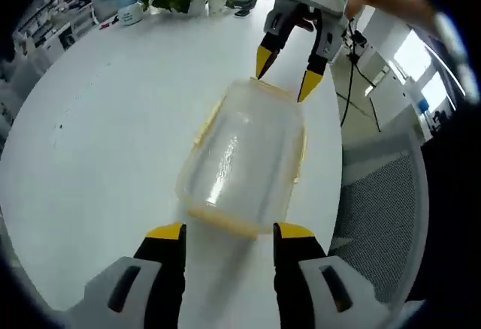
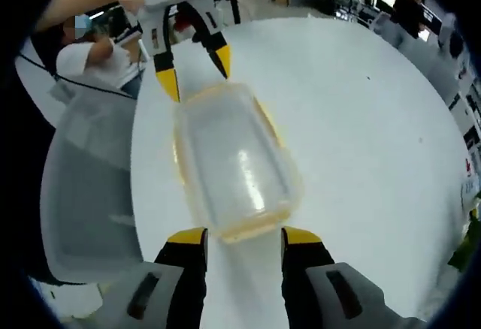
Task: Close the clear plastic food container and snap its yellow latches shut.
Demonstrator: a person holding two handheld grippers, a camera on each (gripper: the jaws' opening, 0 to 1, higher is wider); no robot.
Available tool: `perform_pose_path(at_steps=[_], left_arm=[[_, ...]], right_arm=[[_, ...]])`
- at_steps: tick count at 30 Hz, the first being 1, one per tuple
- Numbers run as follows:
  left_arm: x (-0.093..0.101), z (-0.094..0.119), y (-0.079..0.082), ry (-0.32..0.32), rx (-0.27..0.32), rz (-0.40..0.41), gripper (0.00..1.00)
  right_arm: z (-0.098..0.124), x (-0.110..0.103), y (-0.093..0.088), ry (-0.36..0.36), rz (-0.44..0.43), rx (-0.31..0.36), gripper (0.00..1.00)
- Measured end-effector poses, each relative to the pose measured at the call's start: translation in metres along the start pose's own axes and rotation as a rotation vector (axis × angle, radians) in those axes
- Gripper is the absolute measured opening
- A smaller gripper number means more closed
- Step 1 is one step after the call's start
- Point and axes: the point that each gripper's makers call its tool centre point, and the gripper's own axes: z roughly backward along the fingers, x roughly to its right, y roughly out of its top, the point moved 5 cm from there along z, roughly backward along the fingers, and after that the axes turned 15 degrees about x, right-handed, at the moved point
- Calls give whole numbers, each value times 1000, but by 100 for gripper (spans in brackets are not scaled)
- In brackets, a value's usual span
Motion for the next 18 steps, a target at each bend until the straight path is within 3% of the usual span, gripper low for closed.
perform_pose_path(at_steps=[3, 7, 9, 11, 15, 18], left_arm=[[-1, -1, 3, 25, 37, 118, 45], [-4, -2, 4, 48, 49, 193, 40], [-7, -3, 3, 70, 44, 229, 39], [-6, -3, 2, 73, 49, 268, 39], [-9, -6, 1, 80, 85, 391, 39], [-10, -7, -4, 94, 87, 456, 37]], right_arm=[[1, 3, -3, -36, -131, -2, 34], [3, 12, -3, -89, -173, 21, 34], [2, 12, -3, -97, -245, 38, 34], [2, 16, -3, -108, -261, 43, 34], [1, 18, 2, -131, -371, 103, 34], [0, 18, 0, -138, -424, 103, 32]])
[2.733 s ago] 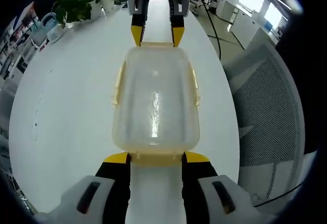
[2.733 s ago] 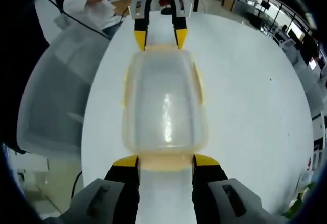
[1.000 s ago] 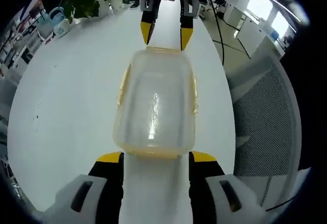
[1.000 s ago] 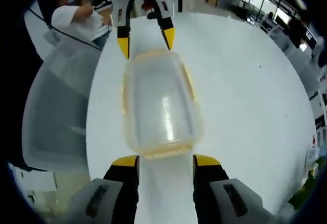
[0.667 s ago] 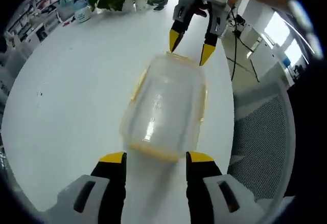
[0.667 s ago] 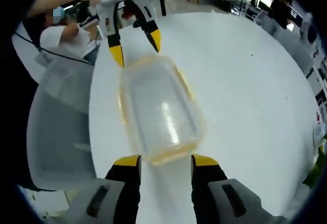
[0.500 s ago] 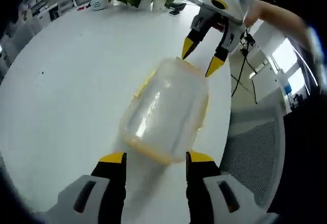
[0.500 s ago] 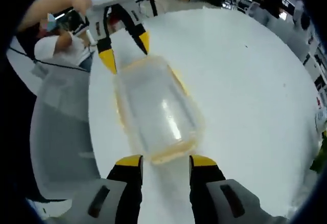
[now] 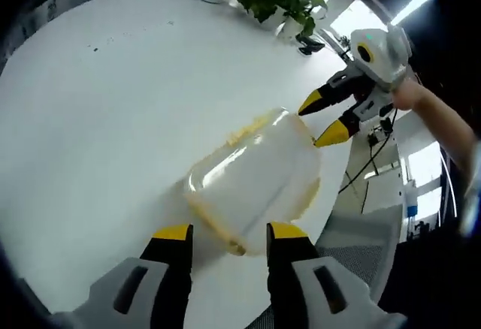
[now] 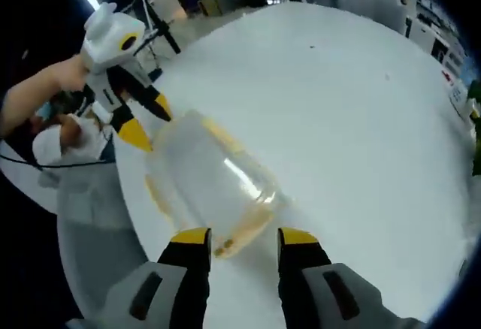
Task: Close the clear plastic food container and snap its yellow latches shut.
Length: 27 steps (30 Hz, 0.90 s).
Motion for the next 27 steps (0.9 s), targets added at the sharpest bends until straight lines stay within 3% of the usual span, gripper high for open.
perform_pose_path(at_steps=[1, 4, 9, 12, 16, 27], left_arm=[[0, 0, -1, 11, 2, 38, 35], [-2, 1, -3, 16, 2, 34, 26], [-5, 0, -5, 47, 20, 78, 32], [-6, -3, -3, 54, 38, 140, 34], [-5, -7, -3, 33, 52, 223, 30], [-3, -9, -4, 45, 48, 301, 27]], right_arm=[[-1, 2, 0, -8, -17, 2, 31], [-2, 1, 0, -13, -33, 2, 26], [-5, -1, -1, -9, -54, 7, 27], [-7, 1, 0, -19, -118, 22, 27], [-9, 0, -2, -18, -217, 34, 26], [-9, 0, -6, -12, -272, 57, 24]])
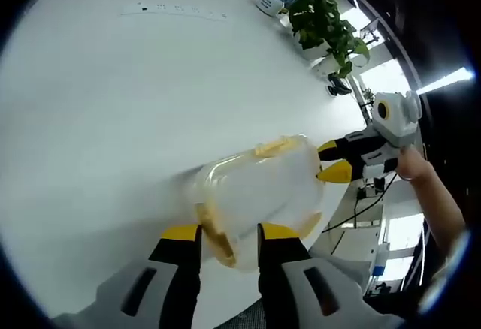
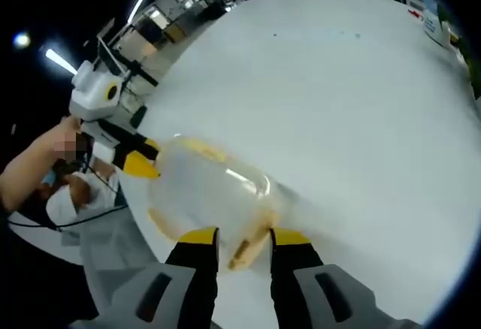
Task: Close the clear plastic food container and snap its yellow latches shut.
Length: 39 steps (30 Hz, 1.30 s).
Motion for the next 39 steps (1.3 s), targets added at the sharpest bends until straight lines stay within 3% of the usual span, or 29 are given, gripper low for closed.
perform_pose_path(at_steps=[6, 8, 9, 10, 11, 12, 29, 31, 33, 34, 39], left_arm=[[-2, 0, -1, 2, 19, 65, 26], [-4, 0, -1, -4, 21, 100, 25], [-5, 1, 0, -5, 28, 108, 25], [-5, 2, 0, -7, 25, 99, 24], [4, 1, -4, -64, 13, 138, 23], [-4, 3, -3, -10, 32, 153, 23], [-3, 0, -2, -5, 39, 126, 24], [-2, 1, -4, -6, 8, 130, 25], [0, 3, -7, -18, -20, 101, 26], [0, 4, -10, -34, -35, 78, 26], [-2, 7, -7, -25, -15, -61, 28]], right_arm=[[0, 1, -1, -2, -51, 0, 22], [-1, 3, -2, -43, -128, 11, 20], [-1, 1, -2, 9, -110, 12, 20], [0, 1, -3, 2, -108, 12, 20], [-1, 2, -3, 9, -78, 12, 20], [-2, 1, -2, 3, -94, 14, 20], [-2, -3, -3, -19, -92, 7, 20], [-3, -5, -5, -14, -102, -6, 21], [-2, -9, -5, -6, -70, -16, 21], [-2, -9, -3, -8, -9, -9, 22], [0, -14, -2, 1, 68, -23, 19]])
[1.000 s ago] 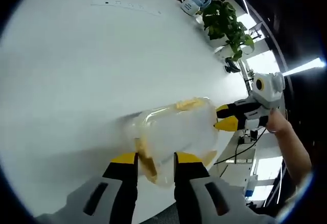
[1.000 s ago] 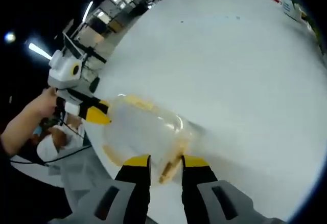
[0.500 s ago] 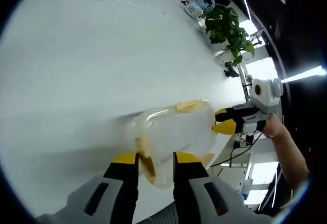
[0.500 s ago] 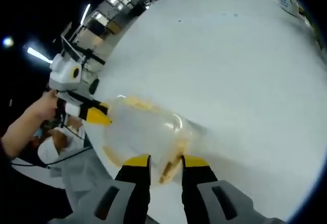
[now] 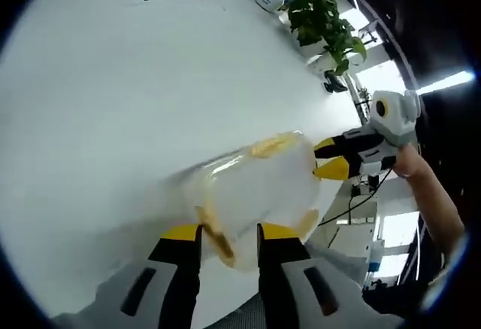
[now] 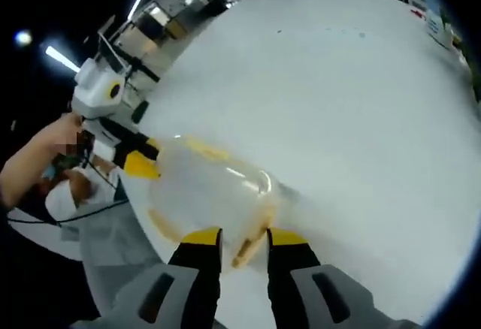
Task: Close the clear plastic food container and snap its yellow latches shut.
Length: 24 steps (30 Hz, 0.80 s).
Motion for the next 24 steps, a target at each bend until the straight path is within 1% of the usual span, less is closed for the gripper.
perform_pose_path(at_steps=[1, 3, 5, 6, 7, 8, 9, 10, 13, 17, 21, 22, 24], left_arm=[[0, 1, 0, 7, -7, -40, 28], [3, 3, 0, -2, -18, -102, 29], [1, 5, -1, 21, -43, -149, 30], [-1, 7, 0, 36, -49, -207, 32], [-1, 7, 2, 39, -36, -217, 34], [-3, 8, 4, 51, -35, -252, 37], [-3, 8, 5, 53, -32, -268, 38], [-3, 9, 7, 52, -24, -307, 39], [5, 11, 11, 39, -12, -372, 40], [15, 11, 17, 33, -11, -506, 40], [27, 9, 17, 10, -20, -550, 35], [29, 8, 17, 6, -21, -557, 35], [35, 6, 17, -9, -24, -568, 36]], right_arm=[[1, 2, 2, 3, 12, -6, 19], [3, 0, 5, 8, 44, -9, 18], [5, -1, 9, 10, 70, -8, 19], [5, -2, 11, 12, 86, -10, 19], [6, -2, 12, 15, 101, -12, 19], [6, -1, 12, 16, 131, -19, 19], [5, -2, 13, 18, 151, -18, 20], [5, -3, 15, 18, 175, -12, 20], [5, -7, 19, 28, 201, 0, 22], [2, -15, 22, 51, 266, -11, 23], [0, -22, 25, 74, 290, -6, 22], [-1, -24, 27, 85, 312, 3, 21], [-2, -27, 28, 85, 315, 4, 21]])
